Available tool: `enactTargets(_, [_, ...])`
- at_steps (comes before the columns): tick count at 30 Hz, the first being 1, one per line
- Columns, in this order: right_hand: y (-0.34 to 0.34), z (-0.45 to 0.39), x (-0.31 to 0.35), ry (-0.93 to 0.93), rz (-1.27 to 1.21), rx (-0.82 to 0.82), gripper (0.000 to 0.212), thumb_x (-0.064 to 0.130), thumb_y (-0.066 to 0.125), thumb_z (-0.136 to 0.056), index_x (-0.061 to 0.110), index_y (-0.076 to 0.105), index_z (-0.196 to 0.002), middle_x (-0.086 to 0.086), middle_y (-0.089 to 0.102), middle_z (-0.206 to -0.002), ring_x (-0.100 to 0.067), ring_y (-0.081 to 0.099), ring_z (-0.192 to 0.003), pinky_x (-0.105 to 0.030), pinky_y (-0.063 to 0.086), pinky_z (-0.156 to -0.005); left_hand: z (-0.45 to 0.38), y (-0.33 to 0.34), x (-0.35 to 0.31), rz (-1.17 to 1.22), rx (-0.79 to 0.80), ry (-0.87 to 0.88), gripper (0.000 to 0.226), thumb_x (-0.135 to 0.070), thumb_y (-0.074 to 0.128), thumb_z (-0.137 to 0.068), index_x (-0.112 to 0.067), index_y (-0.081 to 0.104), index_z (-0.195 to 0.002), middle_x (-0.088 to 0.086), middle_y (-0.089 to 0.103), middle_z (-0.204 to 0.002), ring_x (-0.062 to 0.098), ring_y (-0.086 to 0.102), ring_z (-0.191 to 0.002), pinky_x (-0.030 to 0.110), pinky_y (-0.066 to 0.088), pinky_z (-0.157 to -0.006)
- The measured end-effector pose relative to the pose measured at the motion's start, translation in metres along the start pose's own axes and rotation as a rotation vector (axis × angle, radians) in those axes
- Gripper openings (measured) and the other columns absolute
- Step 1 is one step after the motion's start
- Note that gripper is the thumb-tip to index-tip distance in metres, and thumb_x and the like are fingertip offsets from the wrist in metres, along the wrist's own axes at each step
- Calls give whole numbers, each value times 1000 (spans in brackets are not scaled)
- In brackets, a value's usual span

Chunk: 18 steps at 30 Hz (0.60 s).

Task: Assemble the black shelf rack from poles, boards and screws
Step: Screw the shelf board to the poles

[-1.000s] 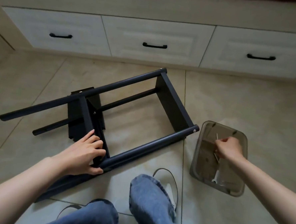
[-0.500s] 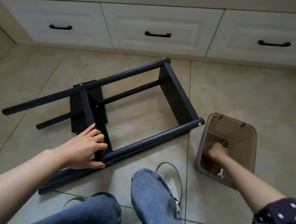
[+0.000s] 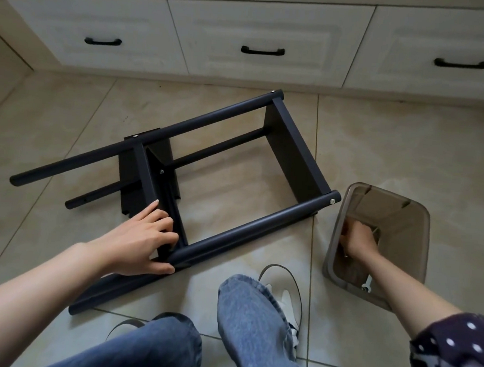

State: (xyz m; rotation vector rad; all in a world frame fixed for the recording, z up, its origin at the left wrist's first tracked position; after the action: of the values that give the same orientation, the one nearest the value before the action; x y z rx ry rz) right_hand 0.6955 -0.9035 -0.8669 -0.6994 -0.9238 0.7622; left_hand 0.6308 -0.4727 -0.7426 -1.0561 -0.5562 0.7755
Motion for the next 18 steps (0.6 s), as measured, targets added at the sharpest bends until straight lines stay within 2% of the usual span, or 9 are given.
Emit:
enactTargets(4, [-11,3,-6,53,-61,-56,19,15,64,-94,2,63,-106,-20,67,-108,-37,62,-103,-43,51,-87,2,-1,-1,29,-7,-14,62,-82,34,-80,-35,61,-107,-10,52,-117,20,34,-138,36,-16,-120])
enactTargets(6, [-24,11,-4,48,-113,-116,19,12,64,-93,1,63,-108,-21,67,-109,-38,61,-105,-42,49,-87,4,-1,-1,39,4,-35,60,-81,35,-82,-35,60,-111,-9,50,-130,22,19,-150,35,-20,-118])
enactTargets(9, [-48,35,6,-8,-216,-228,16,8,65,-92,3,64,-107,-16,68,-103,-34,62,-103,-31,45,-83,7,2,-1,32,25,-84,55,-79,39,-85,-36,58,-113,-6,35,-153,25,-9,-155,38,-26,-114])
enactTargets(12, [-74,65,29,-117,-350,-325,17,10,66,-91,8,64,-108,-3,63,-97,-24,62,-98,-28,45,-81,10,7,1,71,72,-148,52,-77,44,-87,-36,55,-117,-5,17,-163,29,-25,-151,44,-29,-113])
enactTargets(15, [-101,94,71,-309,-461,-388,19,13,67,-91,13,64,-110,3,64,-98,-10,62,-91,-24,51,-81,9,8,1,117,103,-168,49,-74,48,-87,-35,55,-116,-5,17,-161,30,-26,-150,48,-24,-115])
enactTargets(18, [-105,116,130,-481,-560,-286,17,17,66,-91,19,67,-109,9,67,-97,-6,65,-91,-23,54,-80,9,7,0,151,99,-167,46,-73,51,-87,-34,55,-111,-5,21,-156,29,-22,-151,47,-22,-117])
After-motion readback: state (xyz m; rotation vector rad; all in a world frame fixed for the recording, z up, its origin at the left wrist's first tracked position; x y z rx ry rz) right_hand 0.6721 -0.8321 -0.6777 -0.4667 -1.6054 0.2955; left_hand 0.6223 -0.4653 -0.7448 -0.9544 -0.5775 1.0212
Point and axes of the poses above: each hand's wrist, its own z-axis away from the middle knuckle, its own y-axis out of the palm, x = y × z, the point moved 9 cm from there along -z, towards the middle knuckle
